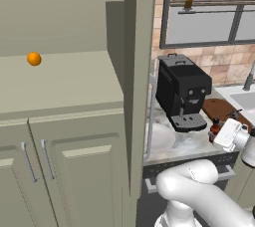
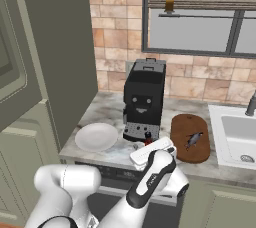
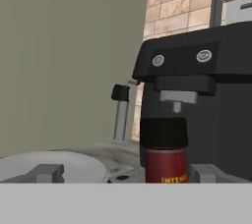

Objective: Pick the fish from the plate and place it on the cutting board. Then pick the condiment bottle from the cabinet and place it next to the cutting board.

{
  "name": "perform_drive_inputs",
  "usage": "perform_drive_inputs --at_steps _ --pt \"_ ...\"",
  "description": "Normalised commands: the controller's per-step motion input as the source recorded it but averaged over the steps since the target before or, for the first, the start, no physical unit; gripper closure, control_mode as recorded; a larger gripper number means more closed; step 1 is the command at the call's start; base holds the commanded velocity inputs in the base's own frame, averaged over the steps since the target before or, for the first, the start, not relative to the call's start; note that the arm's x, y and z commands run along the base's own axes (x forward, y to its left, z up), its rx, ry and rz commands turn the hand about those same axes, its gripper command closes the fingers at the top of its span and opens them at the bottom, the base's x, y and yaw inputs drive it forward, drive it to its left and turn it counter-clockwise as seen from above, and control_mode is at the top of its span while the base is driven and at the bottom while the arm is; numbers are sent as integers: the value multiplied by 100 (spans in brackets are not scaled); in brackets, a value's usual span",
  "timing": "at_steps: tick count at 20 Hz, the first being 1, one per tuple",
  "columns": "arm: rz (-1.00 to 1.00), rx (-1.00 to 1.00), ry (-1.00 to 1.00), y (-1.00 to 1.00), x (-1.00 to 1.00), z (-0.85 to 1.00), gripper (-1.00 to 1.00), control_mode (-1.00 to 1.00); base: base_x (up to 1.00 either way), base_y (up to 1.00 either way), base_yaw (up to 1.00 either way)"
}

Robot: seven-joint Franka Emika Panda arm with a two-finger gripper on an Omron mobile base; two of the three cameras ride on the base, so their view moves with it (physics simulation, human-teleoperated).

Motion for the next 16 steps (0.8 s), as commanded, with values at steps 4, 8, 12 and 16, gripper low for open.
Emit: perform_drive_inputs --at_steps 4,8,12,16 --pt "0 0 0 5 0 16 -100 -100 0 0 0" --pt "0 0 0 0 0 20 -100 -100 0 0 0" --pt "0 0 0 0 0 32 -100 -100 0 0 0" --pt "0 0 0 0 0 45 -100 -100 0 0 0"
